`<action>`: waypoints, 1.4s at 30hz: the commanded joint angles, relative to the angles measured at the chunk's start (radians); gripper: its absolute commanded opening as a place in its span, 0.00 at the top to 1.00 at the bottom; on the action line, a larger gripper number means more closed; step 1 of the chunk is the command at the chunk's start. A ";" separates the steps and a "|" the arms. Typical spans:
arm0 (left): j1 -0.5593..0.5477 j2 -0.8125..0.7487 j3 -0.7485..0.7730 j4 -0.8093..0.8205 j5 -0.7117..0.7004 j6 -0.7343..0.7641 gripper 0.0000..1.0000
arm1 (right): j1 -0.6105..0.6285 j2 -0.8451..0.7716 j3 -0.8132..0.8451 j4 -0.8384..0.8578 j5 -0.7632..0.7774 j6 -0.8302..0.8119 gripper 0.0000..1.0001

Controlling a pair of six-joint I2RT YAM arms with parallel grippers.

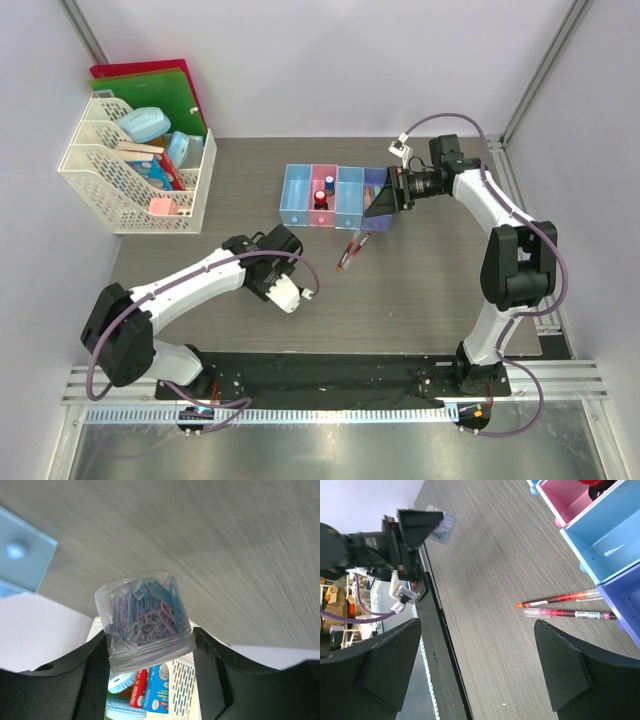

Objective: Sort the stationery into containers
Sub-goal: Place the stationery at the center of the board.

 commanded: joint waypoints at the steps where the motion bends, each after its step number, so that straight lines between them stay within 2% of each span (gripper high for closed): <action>1: -0.032 0.041 -0.014 -0.109 -0.055 0.099 1.00 | -0.007 -0.080 0.020 0.016 -0.047 0.001 0.00; 6: -0.072 0.118 -0.032 -0.090 -0.063 0.096 1.00 | -0.016 -0.106 0.002 0.026 -0.053 0.000 0.00; 8: -0.080 0.158 -0.020 -0.080 -0.046 0.080 0.93 | -0.018 -0.111 0.000 0.029 -0.053 0.001 0.00; 12: -0.094 0.235 -0.006 -0.062 -0.066 0.065 0.89 | -0.019 -0.125 0.000 0.032 -0.058 0.004 0.00; 14: -0.098 0.272 -0.002 -0.050 -0.075 0.045 0.81 | -0.019 -0.125 -0.001 0.033 -0.059 0.004 0.00; 18: -0.118 0.312 0.006 -0.027 -0.071 0.016 0.72 | -0.021 -0.126 -0.004 0.035 -0.064 0.004 0.00; 21: -0.127 0.325 0.028 -0.022 -0.078 -0.015 0.59 | -0.024 -0.125 -0.004 0.038 -0.066 0.006 0.00; 24: -0.137 0.327 0.074 -0.053 -0.066 -0.047 0.51 | -0.024 -0.120 0.000 0.041 -0.066 0.009 0.00; 25: -0.140 0.325 0.102 -0.065 -0.051 -0.056 0.45 | -0.024 -0.119 0.000 0.041 -0.066 0.009 0.00; 27: -0.149 0.322 0.127 -0.092 -0.037 -0.072 0.42 | -0.022 -0.116 0.005 0.042 -0.066 0.013 0.00; 28: -0.152 0.321 0.146 -0.102 -0.023 -0.081 0.37 | -0.024 -0.114 0.006 0.042 -0.064 0.014 0.00; 34: -0.158 0.313 0.166 -0.105 0.006 -0.093 0.19 | -0.022 -0.126 0.003 0.044 -0.066 0.017 0.00; 39: -0.163 0.328 0.173 -0.096 -0.012 -0.124 0.18 | -0.024 -0.129 0.003 0.046 -0.067 0.020 0.01; 41: -0.146 0.325 0.236 -0.120 -0.012 -0.165 0.19 | -0.022 -0.129 0.003 0.047 -0.067 0.020 0.00; 42: -0.135 0.315 0.306 -0.135 0.038 -0.185 0.19 | -0.025 -0.129 0.005 0.047 -0.067 0.021 0.00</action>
